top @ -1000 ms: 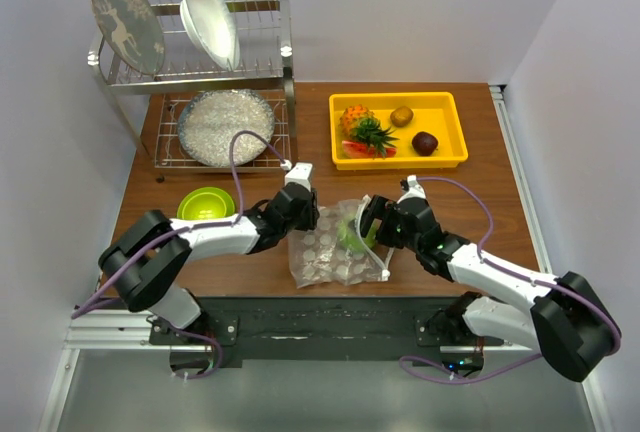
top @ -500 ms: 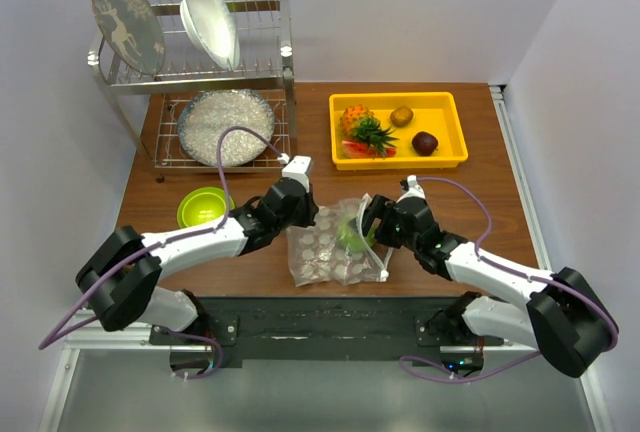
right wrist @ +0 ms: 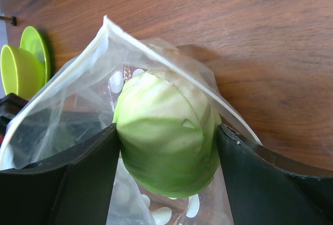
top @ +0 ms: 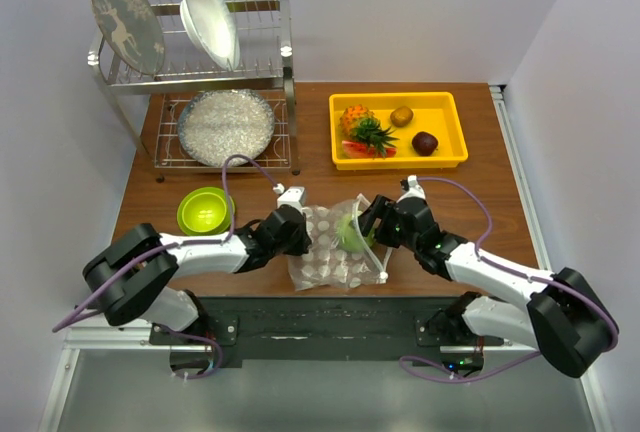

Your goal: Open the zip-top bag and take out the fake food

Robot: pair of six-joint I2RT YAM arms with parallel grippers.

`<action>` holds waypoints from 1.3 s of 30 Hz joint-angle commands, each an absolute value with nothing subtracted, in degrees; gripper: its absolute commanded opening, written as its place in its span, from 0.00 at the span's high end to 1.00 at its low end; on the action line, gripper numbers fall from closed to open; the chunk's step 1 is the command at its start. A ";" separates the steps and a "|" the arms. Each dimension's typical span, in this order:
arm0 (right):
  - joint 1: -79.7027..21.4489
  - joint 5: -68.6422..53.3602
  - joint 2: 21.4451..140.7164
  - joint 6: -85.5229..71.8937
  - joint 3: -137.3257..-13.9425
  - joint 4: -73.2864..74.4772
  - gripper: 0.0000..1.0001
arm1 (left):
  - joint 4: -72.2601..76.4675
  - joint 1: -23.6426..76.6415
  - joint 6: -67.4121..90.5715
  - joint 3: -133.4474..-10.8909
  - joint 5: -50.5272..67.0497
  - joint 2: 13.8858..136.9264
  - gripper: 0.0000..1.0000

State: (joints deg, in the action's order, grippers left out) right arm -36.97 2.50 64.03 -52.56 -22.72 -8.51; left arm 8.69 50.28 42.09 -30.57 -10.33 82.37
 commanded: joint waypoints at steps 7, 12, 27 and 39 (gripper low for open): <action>-37.09 5.10 57.31 -51.86 -23.82 -3.35 0.66 | 10.46 50.27 44.82 -30.41 -14.67 85.96 1.00; -37.09 6.76 51.25 -50.80 -26.80 5.35 0.78 | 9.14 50.27 45.26 -30.59 -15.82 86.13 1.00; -36.65 22.57 43.13 -43.87 -45.95 35.68 0.77 | 9.14 49.66 44.21 -30.85 -14.42 83.24 1.00; -12.77 8.88 75.74 -34.36 -71.35 17.76 0.76 | 8.00 49.66 41.22 -35.85 -10.55 80.42 1.00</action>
State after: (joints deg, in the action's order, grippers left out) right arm -18.50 13.50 69.45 -37.30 -63.86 27.09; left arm 7.60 49.89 43.22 -32.08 -12.19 82.50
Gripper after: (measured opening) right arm 0.610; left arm 0.013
